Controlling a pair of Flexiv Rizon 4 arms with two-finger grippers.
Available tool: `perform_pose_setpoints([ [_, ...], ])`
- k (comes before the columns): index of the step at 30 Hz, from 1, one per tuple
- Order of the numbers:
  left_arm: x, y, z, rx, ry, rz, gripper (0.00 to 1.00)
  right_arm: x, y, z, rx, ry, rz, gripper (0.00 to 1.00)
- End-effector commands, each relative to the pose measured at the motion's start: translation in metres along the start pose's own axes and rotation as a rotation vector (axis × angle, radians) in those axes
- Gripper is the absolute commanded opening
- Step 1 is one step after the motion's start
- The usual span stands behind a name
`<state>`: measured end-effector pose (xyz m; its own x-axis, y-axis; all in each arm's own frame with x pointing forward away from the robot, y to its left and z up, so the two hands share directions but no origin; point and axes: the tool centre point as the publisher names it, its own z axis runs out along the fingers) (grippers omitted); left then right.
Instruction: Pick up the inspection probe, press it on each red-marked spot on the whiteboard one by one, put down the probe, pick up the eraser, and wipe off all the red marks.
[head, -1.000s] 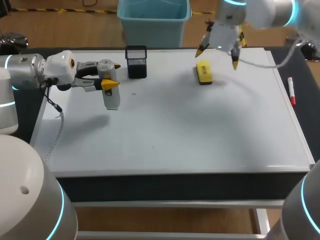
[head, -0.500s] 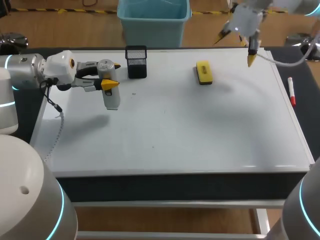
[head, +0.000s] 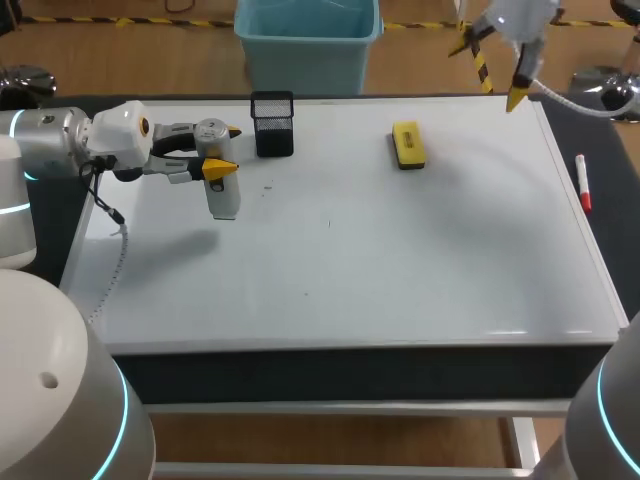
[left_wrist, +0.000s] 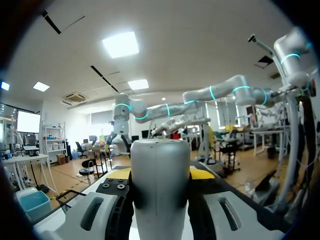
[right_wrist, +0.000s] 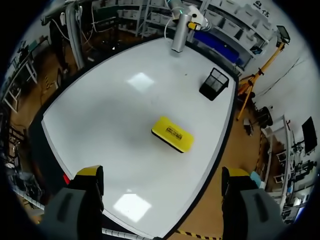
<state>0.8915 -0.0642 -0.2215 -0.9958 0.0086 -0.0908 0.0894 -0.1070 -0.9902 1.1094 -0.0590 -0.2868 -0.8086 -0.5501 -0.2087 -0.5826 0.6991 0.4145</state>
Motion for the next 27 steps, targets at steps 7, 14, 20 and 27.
perform_pose_setpoints([
  [7,0.000,-0.001,0.000,0.001,0.000,0.001,0.00,0.016,0.012,-0.015,-0.034,-0.109,0.091,1.00],
  [14,0.000,-0.001,0.000,0.001,0.000,0.001,0.00,0.027,0.015,-0.020,-0.058,-0.160,0.149,1.00],
  [20,0.000,-0.001,0.000,0.001,0.000,0.001,0.00,0.039,0.013,-0.021,-0.084,-0.187,0.216,1.00],
  [27,0.000,-0.001,0.000,0.001,0.000,0.001,0.00,0.042,0.015,-0.022,-0.087,-0.194,0.230,1.00],
])
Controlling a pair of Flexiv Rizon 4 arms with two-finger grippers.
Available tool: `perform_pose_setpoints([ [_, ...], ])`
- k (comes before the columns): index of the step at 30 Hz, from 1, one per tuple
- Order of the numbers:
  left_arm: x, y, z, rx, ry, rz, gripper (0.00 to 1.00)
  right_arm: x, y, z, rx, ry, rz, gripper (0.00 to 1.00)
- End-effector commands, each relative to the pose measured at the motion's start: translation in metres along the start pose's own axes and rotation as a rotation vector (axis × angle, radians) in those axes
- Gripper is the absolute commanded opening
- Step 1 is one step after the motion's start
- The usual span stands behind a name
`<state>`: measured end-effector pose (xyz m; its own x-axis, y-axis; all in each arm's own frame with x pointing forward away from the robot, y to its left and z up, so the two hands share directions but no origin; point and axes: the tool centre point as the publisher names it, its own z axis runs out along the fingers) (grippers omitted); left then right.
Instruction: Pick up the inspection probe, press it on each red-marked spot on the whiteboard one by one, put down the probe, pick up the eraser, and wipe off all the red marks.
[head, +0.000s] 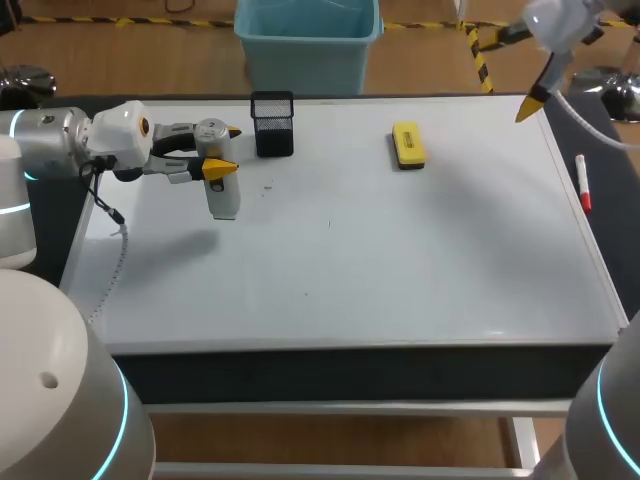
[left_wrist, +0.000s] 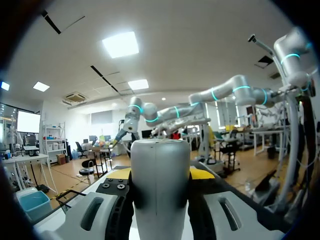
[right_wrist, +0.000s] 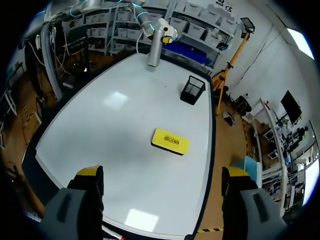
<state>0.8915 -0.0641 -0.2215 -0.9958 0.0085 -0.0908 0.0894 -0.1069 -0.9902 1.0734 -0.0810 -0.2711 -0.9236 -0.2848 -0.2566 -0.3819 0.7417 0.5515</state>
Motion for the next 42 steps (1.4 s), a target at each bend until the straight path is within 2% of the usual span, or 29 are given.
perform_pose_setpoints([
  [1,0.000,-0.001,0.000,0.001,0.000,0.001,0.00,0.005,0.002,-0.002,0.011,-0.008,0.001,1.00],
  [22,0.000,-0.001,0.000,0.001,0.000,0.001,0.00,0.005,0.002,-0.002,0.011,-0.008,0.001,1.00],
  [28,-0.023,-0.011,-0.004,-0.014,0.003,0.029,0.00,0.005,0.002,-0.002,0.011,-0.008,0.001,1.00],
  [39,-0.080,-0.035,0.013,-0.030,0.053,0.028,0.00,0.005,0.002,-0.002,0.011,-0.008,0.001,1.00],
  [42,-0.097,-0.043,0.016,0.006,0.065,0.017,0.00,0.005,0.002,-0.002,0.011,-0.008,0.001,1.00],
])
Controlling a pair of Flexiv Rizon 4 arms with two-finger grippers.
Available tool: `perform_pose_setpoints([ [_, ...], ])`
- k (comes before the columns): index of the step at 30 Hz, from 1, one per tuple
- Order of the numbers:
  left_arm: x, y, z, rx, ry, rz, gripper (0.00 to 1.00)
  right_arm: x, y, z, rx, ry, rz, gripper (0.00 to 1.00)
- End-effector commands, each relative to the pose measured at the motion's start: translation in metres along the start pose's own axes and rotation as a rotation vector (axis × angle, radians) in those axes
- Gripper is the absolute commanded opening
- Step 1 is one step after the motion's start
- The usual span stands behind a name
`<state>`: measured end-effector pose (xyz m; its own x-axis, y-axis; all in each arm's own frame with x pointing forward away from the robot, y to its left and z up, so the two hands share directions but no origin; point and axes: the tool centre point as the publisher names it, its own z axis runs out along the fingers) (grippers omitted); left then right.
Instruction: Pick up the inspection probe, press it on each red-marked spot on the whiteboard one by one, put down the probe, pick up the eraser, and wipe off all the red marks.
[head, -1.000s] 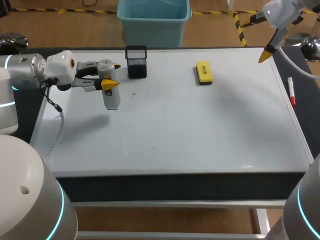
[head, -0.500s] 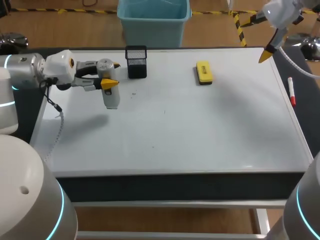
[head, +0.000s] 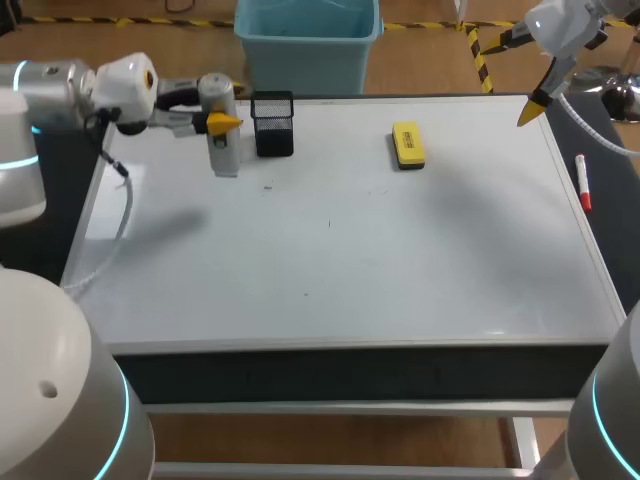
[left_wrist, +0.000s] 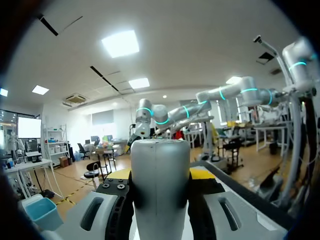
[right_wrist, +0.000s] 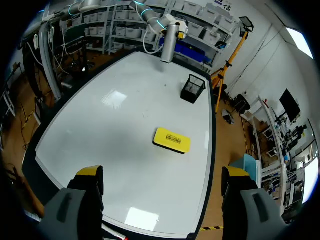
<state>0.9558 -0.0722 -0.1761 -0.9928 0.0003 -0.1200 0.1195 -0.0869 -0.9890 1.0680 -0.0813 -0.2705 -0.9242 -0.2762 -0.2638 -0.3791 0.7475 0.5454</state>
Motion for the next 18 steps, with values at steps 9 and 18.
perform_pose_setpoints([
  [9,-0.073,-0.021,0.020,0.024,0.083,0.010,0.00,0.000,0.000,-0.001,0.002,0.003,-0.002,1.00],
  [18,-0.107,-0.022,0.040,0.048,0.099,0.032,0.00,0.000,0.000,-0.001,0.002,0.003,-0.002,1.00],
])
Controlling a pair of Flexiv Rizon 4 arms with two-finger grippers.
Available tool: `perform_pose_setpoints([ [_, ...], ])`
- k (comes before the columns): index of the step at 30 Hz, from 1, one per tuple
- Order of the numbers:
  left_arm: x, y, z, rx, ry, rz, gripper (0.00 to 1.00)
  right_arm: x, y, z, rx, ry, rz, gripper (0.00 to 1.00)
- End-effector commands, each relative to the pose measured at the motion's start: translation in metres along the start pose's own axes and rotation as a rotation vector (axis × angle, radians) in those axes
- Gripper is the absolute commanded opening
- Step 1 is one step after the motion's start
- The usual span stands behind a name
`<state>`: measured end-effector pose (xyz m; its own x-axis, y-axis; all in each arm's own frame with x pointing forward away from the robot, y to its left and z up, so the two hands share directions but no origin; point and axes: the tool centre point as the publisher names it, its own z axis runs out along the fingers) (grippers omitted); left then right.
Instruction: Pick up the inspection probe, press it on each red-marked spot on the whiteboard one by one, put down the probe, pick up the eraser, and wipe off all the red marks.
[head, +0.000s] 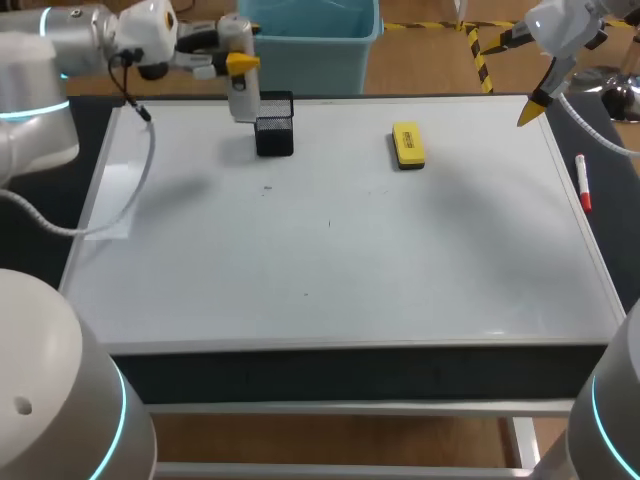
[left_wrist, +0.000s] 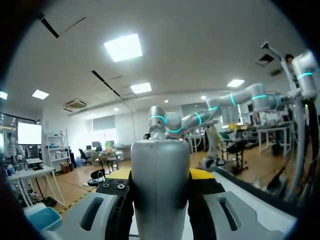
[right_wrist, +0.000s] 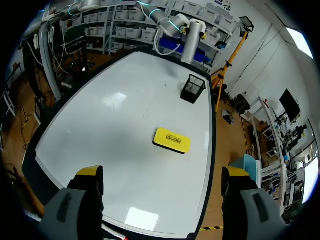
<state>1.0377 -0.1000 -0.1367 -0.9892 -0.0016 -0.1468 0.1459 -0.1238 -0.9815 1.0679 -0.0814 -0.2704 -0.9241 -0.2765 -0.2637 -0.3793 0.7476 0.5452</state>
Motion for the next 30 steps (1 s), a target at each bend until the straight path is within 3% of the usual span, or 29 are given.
perform_pose_setpoints([
  [1,-0.024,0.007,0.011,0.014,0.099,0.004,0.00,0.000,0.000,-0.001,0.002,0.003,-0.001,1.00],
  [15,-0.057,0.029,0.026,0.013,0.090,-0.011,0.00,0.000,0.000,-0.001,0.002,0.003,-0.001,1.00],
  [30,-0.064,0.049,0.025,0.037,0.091,-0.013,0.00,0.000,0.000,-0.001,0.002,0.003,-0.001,1.00],
])
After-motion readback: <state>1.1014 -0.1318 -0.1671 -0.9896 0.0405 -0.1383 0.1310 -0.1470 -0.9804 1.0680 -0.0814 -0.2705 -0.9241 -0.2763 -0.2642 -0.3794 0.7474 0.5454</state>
